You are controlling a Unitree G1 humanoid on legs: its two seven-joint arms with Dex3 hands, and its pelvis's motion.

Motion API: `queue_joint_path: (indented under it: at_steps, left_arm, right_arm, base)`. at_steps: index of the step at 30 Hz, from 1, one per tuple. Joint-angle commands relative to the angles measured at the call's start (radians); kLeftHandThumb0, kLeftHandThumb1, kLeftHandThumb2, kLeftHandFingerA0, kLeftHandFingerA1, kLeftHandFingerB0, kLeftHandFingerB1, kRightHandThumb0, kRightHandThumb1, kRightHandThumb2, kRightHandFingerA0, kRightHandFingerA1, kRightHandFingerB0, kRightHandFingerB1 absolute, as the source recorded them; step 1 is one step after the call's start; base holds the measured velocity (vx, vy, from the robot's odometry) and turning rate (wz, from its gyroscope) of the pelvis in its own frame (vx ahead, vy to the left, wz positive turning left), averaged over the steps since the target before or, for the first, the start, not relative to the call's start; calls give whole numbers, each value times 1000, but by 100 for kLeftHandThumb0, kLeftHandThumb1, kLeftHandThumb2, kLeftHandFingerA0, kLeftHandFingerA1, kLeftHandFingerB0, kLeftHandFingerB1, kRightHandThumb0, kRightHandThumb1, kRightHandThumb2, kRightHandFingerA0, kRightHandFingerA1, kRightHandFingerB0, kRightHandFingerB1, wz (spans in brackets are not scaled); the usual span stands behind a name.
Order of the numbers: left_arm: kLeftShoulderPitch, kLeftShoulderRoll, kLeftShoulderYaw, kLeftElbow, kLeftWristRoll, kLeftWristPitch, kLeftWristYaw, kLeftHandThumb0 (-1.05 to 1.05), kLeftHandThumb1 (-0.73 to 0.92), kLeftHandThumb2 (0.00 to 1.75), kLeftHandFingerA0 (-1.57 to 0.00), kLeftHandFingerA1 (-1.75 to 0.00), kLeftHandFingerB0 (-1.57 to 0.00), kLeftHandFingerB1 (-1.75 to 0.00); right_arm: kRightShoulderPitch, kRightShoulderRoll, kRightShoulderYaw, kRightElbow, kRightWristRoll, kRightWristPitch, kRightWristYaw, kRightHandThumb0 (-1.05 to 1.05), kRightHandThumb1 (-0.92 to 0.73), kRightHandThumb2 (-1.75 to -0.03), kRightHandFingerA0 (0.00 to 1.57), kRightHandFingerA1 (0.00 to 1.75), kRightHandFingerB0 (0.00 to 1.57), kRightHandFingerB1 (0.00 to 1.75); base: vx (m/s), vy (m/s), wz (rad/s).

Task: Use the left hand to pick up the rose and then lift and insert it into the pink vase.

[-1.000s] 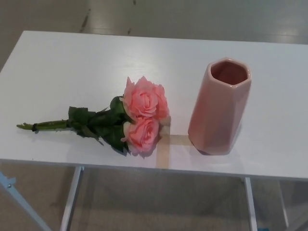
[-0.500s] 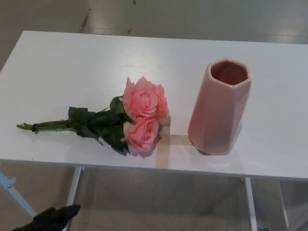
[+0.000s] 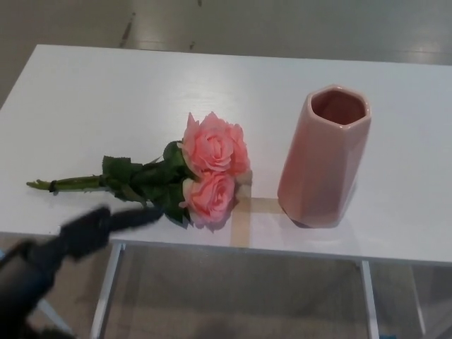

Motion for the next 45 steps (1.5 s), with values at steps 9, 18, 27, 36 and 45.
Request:
queue_joint_path:
  at_steps: [9, 18, 27, 36, 45]
  left_arm:
    - [-467, 64, -135, 219, 284, 275, 56, -64, 40, 77, 0, -6, -8, -23]
    - [-775, 148, -371, 524, 492, 373, -30, -63, 39, 78, 0, -5, -11, -22]
    - [-862, 148, -460, 630, 584, 385, -15, -62, 36, 78, 0, -8, -1, -18]
    - [-1016, 120, -606, 834, 721, 392, -11, -63, 36, 78, 0, -7, 0, -17]
    - [-1101, 69, -666, 950, 772, 398, -24, -63, 37, 78, 0, -5, 0, -16]
  right_arm:
    - [0, -38, -3, 6, 7, 7, 15, -28, -64, -58, 69, 47, 57, 42]
    - [-5, -34, -4, 5, 7, 17, 12, -28, -64, -58, 69, 47, 57, 42]
    - [-9, -34, -2, 5, 7, 19, 14, -28, -65, -59, 68, 47, 56, 41]
    - [-5, -36, -2, 5, 8, 14, 24, -29, -64, -58, 67, 46, 55, 41]
    - [-2, -39, -13, 5, 15, 13, 27, -30, -64, -58, 67, 47, 55, 42]
  base:
    - [0, 0, 0]
    - [0, 0, 0]
    - [0, 0, 0]
    - [0, 0, 0]
    - [0, 0, 0]
